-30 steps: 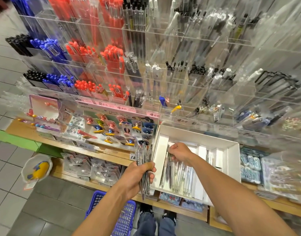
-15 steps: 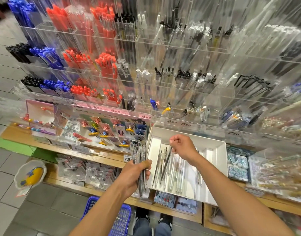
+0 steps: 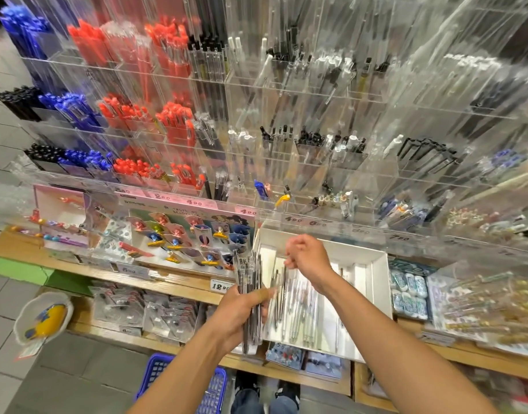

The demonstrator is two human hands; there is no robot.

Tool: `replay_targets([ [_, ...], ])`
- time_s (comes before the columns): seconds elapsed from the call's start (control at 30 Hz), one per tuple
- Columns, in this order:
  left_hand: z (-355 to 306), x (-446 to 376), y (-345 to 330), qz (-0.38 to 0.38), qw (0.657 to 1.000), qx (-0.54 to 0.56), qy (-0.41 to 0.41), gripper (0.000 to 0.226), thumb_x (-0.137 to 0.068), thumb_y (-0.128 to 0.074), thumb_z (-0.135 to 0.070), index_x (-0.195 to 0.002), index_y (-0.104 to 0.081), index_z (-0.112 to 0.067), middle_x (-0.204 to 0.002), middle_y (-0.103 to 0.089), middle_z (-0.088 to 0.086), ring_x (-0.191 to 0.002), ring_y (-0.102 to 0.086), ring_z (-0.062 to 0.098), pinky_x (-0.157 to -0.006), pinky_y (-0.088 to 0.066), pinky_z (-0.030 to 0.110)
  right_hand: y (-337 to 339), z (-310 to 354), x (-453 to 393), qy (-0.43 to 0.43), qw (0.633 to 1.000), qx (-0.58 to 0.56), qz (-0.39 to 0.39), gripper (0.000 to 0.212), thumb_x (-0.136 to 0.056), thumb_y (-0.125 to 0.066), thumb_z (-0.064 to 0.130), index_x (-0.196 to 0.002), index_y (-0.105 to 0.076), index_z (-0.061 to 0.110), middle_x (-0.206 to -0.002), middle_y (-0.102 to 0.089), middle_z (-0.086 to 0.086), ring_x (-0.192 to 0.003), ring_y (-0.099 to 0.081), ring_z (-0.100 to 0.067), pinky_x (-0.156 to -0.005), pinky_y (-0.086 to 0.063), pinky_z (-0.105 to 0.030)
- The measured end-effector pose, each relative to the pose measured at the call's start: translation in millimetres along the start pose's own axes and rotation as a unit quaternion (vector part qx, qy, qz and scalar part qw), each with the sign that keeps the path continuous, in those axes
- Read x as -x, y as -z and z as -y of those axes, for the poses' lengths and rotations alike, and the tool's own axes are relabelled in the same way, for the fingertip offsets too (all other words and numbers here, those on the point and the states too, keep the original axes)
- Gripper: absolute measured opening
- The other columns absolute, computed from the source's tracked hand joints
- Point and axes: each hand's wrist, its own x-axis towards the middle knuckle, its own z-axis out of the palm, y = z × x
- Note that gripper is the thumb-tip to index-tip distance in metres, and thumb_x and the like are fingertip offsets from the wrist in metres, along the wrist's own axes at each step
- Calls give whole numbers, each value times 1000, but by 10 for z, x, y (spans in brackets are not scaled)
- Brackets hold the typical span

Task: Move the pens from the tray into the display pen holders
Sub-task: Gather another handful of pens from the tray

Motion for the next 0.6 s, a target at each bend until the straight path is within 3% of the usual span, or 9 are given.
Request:
replay_targets([
  [0.1,3,20,108,-4,1000,14,16,42,-76,-80,-7,-108,-56,4,-69,-59,9,-57,-55,19,-53,-51,29,-62,-354,-211,-58,973,218,-51,7,-86,-57,9,-82,-59,14,-91,-65,-8,-74,-66,-26,-69,-53,-34],
  [0.17,5,30,163,-6,999,25,26,39,-79,-78,-5,-108,-54,4,-70,-60,10,-57,-56,20,-54,-51,28,-169,-537,-289,-63,934,350,-24,14,-84,-56,14,-70,-58,14,-81,-62,-12,-77,-60,-30,-64,-44,-30],
  [0.23,10,39,207,-16,999,27,35,36,-80,-77,-4,-105,-53,3,-70,-61,11,-57,-56,20,-54,-51,28,-268,-641,-346,-68,904,421,-27,18,-87,-58,21,-71,-60,12,-76,-61,-8,-71,-58,-28,-60,-39,-26],
  [0.3,35,38,243,-28,999,25,37,28,-81,-76,-2,-98,-54,2,-69,-61,11,-56,-56,20,-54,-50,28,-332,-687,-378,-79,887,453,-45,19,-88,-59,25,-73,-55,15,-72,-55,0,-67,-55,-24,-58,-39,-26],
  [0.43,78,18,277,-32,999,19,32,23,-82,-75,-2,-97,-58,3,-69,-60,10,-56,-55,19,-52,-50,27,-382,-640,-395,-98,872,478,-41,15,-86,-63,27,-77,-53,19,-79,-54,2,-81,-65,-26,-63,-44,-28],
  [0.53,105,-6,278,-35,999,11,29,27,-82,-76,-4,-102,-59,3,-69,-61,10,-57,-56,19,-52,-50,27,-330,-617,-406,-119,896,425,-42,19,-82,-61,25,-70,-54,13,-74,-58,0,-63,-57,-21,-56,-42,-25],
  [0.6,114,-26,280,-38,999,8,29,30,-81,-77,-5,-103,-59,3,-70,-62,10,-58,-57,20,-53,-50,28,-279,-588,-372,-114,932,343,-44,24,-81,-60,25,-63,-56,10,-67,-62,-5,-55,-56,-21,-50,-42,-26],
])
